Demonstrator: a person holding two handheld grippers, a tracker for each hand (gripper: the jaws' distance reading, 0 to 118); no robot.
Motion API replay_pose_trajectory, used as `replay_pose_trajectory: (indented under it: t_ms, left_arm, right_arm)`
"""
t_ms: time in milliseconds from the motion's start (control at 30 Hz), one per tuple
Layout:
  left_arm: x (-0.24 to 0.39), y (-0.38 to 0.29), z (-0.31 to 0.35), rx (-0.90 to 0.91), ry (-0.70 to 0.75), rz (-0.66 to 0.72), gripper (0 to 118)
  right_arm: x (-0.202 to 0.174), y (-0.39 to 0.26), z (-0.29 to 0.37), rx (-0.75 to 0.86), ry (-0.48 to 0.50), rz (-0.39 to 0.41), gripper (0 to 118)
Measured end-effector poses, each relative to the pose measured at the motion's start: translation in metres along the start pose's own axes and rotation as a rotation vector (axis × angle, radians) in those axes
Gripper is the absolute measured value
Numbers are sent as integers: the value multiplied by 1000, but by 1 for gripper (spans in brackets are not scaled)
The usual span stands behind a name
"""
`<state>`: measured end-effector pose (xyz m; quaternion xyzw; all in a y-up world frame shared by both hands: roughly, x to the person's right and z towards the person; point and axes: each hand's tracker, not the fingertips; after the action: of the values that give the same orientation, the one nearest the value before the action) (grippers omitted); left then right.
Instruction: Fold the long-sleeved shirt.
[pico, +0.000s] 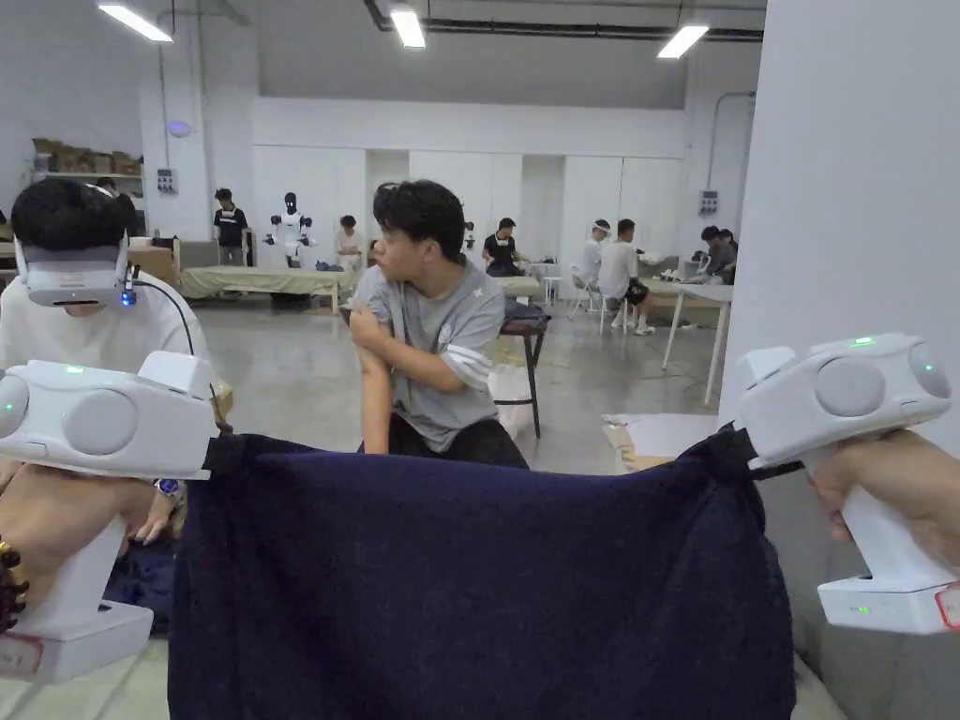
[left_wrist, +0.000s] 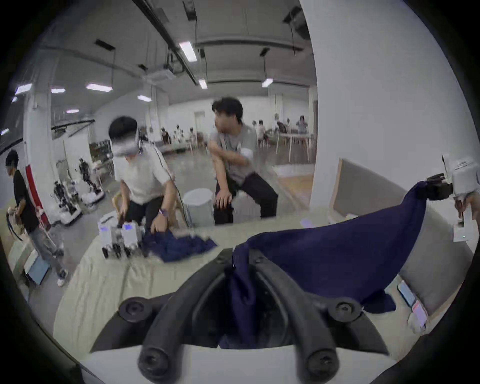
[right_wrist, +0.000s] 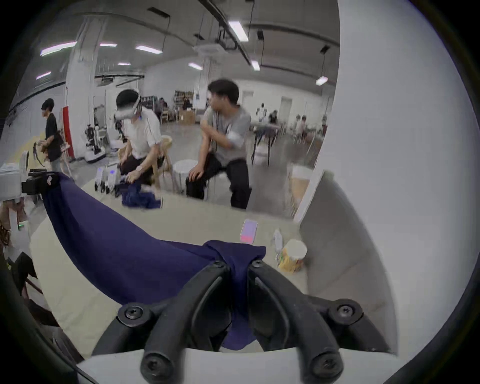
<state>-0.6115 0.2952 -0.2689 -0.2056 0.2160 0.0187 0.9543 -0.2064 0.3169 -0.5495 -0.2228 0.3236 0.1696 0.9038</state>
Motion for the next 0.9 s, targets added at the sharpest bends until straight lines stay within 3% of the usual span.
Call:
replay_pose_trajectory:
  t_ms: [133,233,367,467,533,767,900]
  left_arm:
    - [0,79,0,91,61,15,14]
    - [-3,135,3,159,90,79,14]
    - [1,177,13,238,153,62,14]
    - [6,195,19,298,220,49,14]
    - [6,206,21,318,221,82,14]
    - [3,235,26,365,227,63,14]
    - [6,244,35,439,216,117,13]
  right_arm:
    - [5,83,14,64,-60,10,9]
    - [11,145,28,184,-117,-16,9]
    - [12,199,55,325,-158,-22,9]
    - [7,223,63,337,-241,12,9]
    - [5,233,68,366,-241,3,9]
    - [17,254,81,489,-268,-76,9]
    - [23,257,89,579,-295,-133,9]
